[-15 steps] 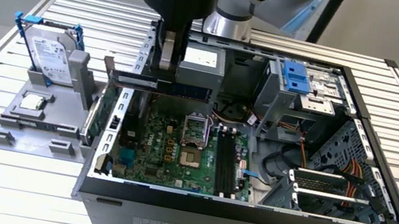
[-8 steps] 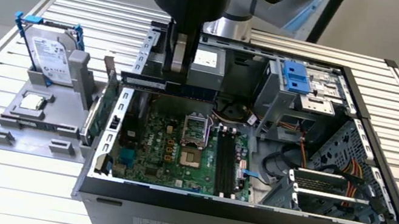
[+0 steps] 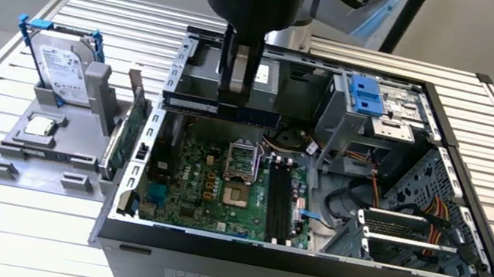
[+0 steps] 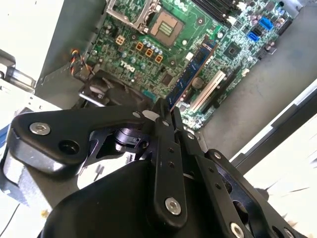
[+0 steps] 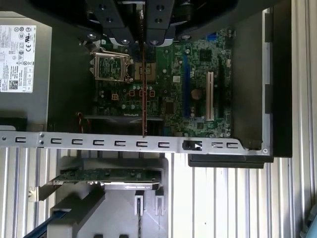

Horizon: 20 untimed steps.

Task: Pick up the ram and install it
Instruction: 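Pick up the ram and move it above insertion slot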

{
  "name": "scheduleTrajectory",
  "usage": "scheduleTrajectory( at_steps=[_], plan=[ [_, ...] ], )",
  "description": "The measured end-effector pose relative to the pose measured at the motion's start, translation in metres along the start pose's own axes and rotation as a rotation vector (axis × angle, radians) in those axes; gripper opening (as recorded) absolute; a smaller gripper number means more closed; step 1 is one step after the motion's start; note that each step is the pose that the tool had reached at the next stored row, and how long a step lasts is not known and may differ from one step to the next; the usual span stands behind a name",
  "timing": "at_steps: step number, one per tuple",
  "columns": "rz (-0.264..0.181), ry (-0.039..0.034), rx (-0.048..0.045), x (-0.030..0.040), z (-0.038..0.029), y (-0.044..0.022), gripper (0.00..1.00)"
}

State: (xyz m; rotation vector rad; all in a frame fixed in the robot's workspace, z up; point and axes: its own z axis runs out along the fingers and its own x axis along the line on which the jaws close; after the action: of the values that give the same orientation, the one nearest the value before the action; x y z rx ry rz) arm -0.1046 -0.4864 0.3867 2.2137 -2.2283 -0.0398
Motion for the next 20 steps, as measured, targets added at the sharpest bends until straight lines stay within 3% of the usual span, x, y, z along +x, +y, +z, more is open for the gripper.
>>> scheduleTrajectory(
  at_steps=[20],
  plan=[
    [0.000,-0.0001,0.0000,-0.0002,-0.0006,-0.0334,0.00]
  ],
)
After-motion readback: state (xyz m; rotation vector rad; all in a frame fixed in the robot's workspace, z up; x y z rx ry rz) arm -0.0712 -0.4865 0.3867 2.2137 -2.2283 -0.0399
